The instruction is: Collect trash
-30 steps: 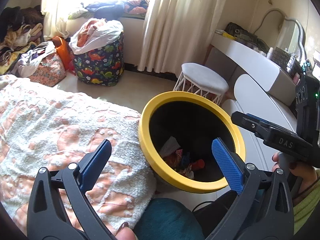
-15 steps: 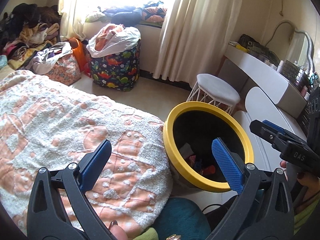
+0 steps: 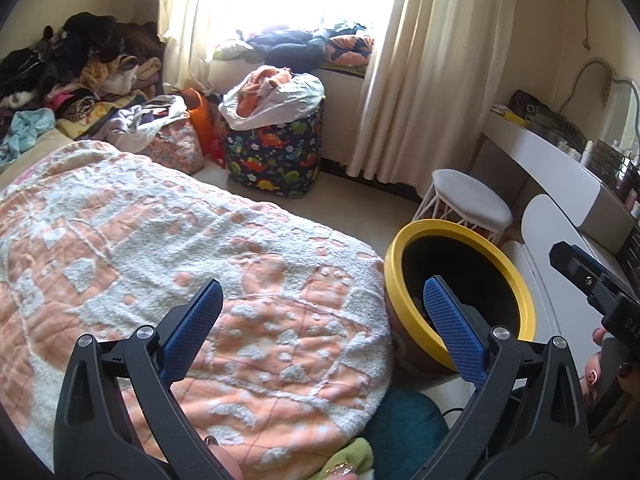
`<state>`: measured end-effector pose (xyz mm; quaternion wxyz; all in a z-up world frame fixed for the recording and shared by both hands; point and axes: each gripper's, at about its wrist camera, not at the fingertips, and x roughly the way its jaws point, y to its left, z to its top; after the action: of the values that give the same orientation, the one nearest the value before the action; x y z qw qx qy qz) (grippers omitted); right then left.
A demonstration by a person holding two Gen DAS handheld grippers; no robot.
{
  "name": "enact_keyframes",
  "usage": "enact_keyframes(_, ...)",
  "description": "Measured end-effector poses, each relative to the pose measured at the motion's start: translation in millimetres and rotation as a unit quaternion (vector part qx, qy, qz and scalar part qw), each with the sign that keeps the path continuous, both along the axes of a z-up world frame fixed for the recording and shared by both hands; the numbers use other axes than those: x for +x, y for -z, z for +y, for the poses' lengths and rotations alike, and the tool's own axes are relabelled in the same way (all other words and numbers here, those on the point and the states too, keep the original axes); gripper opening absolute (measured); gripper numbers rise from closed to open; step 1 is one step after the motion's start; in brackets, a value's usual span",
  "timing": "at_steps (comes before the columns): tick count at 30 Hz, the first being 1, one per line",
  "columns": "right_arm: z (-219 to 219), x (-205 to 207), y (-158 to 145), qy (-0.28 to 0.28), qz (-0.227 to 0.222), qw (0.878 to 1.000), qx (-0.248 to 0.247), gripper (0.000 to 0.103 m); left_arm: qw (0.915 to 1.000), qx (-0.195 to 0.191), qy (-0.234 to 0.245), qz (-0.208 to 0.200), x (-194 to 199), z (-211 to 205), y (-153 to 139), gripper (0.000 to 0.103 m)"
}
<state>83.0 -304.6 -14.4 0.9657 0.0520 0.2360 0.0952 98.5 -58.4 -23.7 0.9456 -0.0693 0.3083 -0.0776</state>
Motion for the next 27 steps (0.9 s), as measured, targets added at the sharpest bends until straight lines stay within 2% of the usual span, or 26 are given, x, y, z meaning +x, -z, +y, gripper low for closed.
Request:
enact_keyframes(7,20.8,-25.8,0.1,-0.004,-0.038,0.999,-0.004,0.096,0.9993,0.006,-0.014,-0.035,-20.1,11.7,-8.4,0.093)
enact_keyframes(14,28.5,-52.2,4.9,0.017,-0.084,0.996,0.008,0.096,0.997,0.013,-0.019,-0.074,-44.8,17.1,-12.8,0.093)
enact_keyframes(20,29.6,-70.7,2.3,0.04,-0.139,0.99,-0.002,0.096,0.9941,0.04,-0.021,-0.099,-65.0,14.6,-10.4,0.093)
enact_keyframes(23,28.7,-80.0,0.1,0.055,-0.174,0.983,-0.006,0.096,0.993,0.042,-0.03,-0.106,-72.9,15.3,-10.0,0.093)
enact_keyframes(27,26.4,-81.4,3.1,0.064,-0.18,0.981,-0.009,0.096,0.9903,0.042,-0.042,-0.125,-80.5,18.2,-11.7,0.093)
